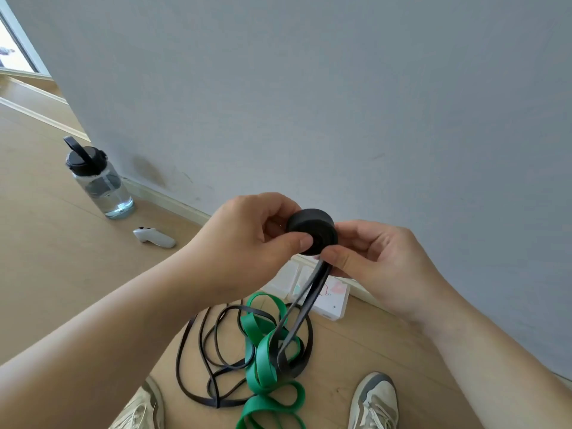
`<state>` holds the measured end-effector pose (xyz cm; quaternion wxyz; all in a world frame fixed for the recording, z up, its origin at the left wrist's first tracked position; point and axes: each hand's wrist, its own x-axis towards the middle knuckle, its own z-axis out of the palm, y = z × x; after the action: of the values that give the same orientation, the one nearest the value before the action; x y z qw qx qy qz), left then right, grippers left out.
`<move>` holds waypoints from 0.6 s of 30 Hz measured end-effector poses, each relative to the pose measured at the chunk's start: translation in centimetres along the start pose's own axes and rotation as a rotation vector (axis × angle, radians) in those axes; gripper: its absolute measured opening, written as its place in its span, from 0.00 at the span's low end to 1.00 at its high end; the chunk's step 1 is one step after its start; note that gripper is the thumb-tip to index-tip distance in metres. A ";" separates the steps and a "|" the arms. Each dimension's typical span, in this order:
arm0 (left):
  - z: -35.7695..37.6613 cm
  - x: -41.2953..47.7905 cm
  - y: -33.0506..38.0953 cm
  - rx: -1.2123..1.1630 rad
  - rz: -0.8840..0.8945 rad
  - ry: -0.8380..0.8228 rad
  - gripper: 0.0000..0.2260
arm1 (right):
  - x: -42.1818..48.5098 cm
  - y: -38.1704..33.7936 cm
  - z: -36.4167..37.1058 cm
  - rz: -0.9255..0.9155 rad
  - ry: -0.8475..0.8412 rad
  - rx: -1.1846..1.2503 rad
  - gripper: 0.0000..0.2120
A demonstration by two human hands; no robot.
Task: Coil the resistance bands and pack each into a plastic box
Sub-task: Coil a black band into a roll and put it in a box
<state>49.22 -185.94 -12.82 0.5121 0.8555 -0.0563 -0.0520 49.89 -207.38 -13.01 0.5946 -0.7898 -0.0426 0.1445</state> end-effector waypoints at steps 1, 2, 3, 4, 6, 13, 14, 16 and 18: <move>-0.1 0.0 -0.1 -0.082 -0.026 -0.008 0.05 | 0.0 0.0 0.2 0.008 -0.002 0.044 0.12; 0.0 -0.1 -0.1 -0.173 -0.050 -0.020 0.05 | 0.0 0.0 0.4 0.016 0.002 0.096 0.11; 0.0 -0.2 -0.2 -0.268 -0.071 -0.030 0.05 | -0.1 0.0 0.4 0.016 0.003 0.159 0.11; 0.1 -0.3 -0.1 -0.359 -0.090 -0.041 0.06 | -0.1 -0.1 0.3 0.016 0.004 0.235 0.11; 0.4 -0.5 0.0 -0.467 -0.111 -0.062 0.07 | -0.2 -0.3 0.1 0.009 0.012 0.302 0.12; 2.0 -0.8 -0.7 0.195 0.084 0.034 0.09 | -0.5 0.4 0.7 -0.200 0.099 -0.543 0.09; 2.1 -0.9 -0.7 0.238 0.148 0.035 0.09 | -0.4 0.5 0.9 -0.245 0.093 -0.611 0.09; 2.1 -0.7 -0.5 0.310 0.181 0.011 0.07 | -0.4 0.7 1.1 -0.304 0.065 -0.738 0.10; 1.7 -0.4 -0.3 0.320 0.117 -0.016 0.05 | -0.3 0.8 1.0 -0.302 0.060 -0.707 0.09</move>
<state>48.55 -187.22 -13.92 0.3712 0.9209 -0.1176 -0.0193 49.21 -206.75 -14.01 0.3010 -0.9348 -0.1883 0.0086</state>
